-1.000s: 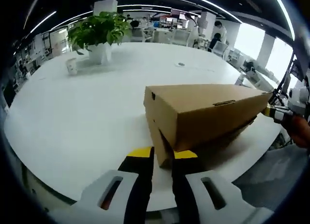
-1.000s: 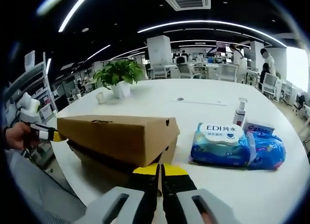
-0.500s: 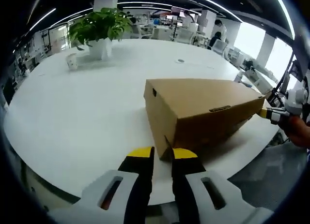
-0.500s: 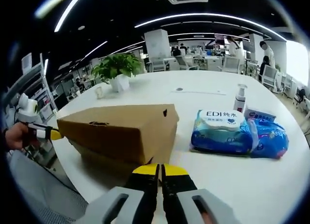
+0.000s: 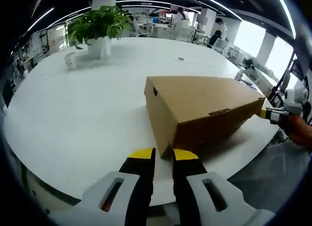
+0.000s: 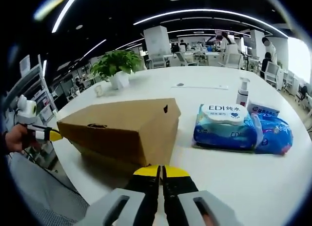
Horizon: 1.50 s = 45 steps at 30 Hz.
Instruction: Operate the shoe box by opening the lid, removing the specified soft item, and placing it in the target area until the item is outside and the box remains undamaged.
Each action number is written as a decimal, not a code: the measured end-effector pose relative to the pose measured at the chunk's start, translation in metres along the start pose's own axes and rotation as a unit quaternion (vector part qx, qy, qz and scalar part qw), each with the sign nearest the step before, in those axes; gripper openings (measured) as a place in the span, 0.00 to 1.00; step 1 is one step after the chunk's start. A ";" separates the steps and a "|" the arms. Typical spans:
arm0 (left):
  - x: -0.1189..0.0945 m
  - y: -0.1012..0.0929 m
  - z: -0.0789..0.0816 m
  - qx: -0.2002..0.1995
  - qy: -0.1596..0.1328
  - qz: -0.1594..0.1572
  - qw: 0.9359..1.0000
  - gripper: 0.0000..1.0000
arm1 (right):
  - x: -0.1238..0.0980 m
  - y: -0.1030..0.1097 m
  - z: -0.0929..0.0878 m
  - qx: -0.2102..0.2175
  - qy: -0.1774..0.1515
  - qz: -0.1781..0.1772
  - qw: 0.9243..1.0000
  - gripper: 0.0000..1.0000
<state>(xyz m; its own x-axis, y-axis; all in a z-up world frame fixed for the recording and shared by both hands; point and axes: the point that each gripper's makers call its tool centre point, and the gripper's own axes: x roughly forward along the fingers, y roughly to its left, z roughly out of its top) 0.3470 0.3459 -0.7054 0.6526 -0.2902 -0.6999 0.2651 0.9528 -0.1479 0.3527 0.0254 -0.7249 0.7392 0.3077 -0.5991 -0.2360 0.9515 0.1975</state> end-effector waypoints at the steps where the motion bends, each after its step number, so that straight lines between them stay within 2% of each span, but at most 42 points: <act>1: 0.000 0.000 0.000 0.000 -0.001 0.000 1.000 0.12 | 0.000 0.000 -0.001 0.001 0.001 0.000 1.000 0.00; 8: -0.004 0.000 -0.002 -0.002 0.001 -0.003 1.000 0.12 | -0.003 -0.002 -0.006 -0.004 0.010 -0.001 1.000 0.00; 12: -0.009 0.003 0.001 -0.003 -0.001 -0.003 1.000 0.12 | -0.011 -0.010 -0.001 0.004 -0.001 -0.008 1.000 0.00; 13: -0.010 0.004 0.003 -0.010 -0.003 -0.003 1.000 0.12 | -0.014 -0.013 0.003 0.011 -0.007 -0.011 1.000 0.00; 15: -0.012 0.007 0.007 -0.049 -0.011 -0.010 0.999 0.12 | -0.019 -0.015 0.009 0.016 -0.016 -0.012 1.000 0.00; 17: -0.014 0.011 0.010 -0.058 -0.015 -0.007 0.998 0.13 | -0.023 -0.019 0.017 0.024 -0.029 -0.014 0.999 0.02; 19: -0.018 0.017 0.018 -0.069 -0.023 -0.005 0.997 0.14 | -0.029 -0.021 0.031 0.068 -0.065 -0.007 0.996 0.04; 20: -0.019 0.019 0.022 -0.082 -0.028 -0.008 0.996 0.15 | -0.032 -0.021 0.039 0.110 -0.088 0.004 0.990 0.06; 22: -0.021 0.018 0.030 -0.106 -0.039 -0.018 0.993 0.20 | -0.035 -0.021 0.046 0.138 -0.104 0.016 0.985 0.12; 24: -0.021 0.013 0.037 -0.122 -0.047 -0.032 0.991 0.21 | -0.034 -0.015 0.050 0.141 -0.109 0.034 0.983 0.20; 27: -0.014 0.002 0.041 -0.119 -0.045 -0.045 0.991 0.25 | -0.028 -0.001 0.049 0.129 -0.099 0.053 0.985 0.27; 29: -0.007 -0.014 0.038 -0.118 -0.032 -0.069 0.990 0.31 | -0.022 0.008 0.048 0.126 -0.091 0.062 0.986 0.32; 31: 0.002 -0.015 0.035 -0.120 -0.027 -0.072 0.990 0.37 | -0.017 0.013 0.045 0.125 -0.082 0.065 0.987 0.33; 35: 0.014 -0.018 0.022 -0.121 0.001 -0.064 0.991 0.31 | -0.006 0.017 0.031 0.135 -0.052 0.061 0.988 0.27; 37: 0.015 -0.021 0.019 -0.125 0.006 -0.070 0.990 0.27 | -0.002 0.017 0.023 0.139 -0.035 0.056 0.988 0.26; 40: 0.019 -0.019 0.015 -0.124 0.010 -0.071 0.990 0.28 | 0.000 0.019 0.021 0.150 -0.037 0.060 0.986 0.26; 42: 0.021 -0.019 0.012 -0.136 0.017 -0.077 0.988 0.28 | 0.002 0.019 0.019 0.148 -0.033 0.058 0.987 0.24; 45: 0.025 -0.020 0.007 -0.125 0.025 -0.076 0.989 0.28 | 0.007 0.019 0.012 0.146 -0.026 0.053 0.988 0.22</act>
<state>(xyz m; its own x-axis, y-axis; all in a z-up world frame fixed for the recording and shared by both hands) 0.3629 0.3187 -0.7156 0.5811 -0.4326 -0.6893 0.1699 0.8929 -0.4171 0.3613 0.0453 -0.7158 0.7533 0.3979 -0.5236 -0.1278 0.8695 0.4770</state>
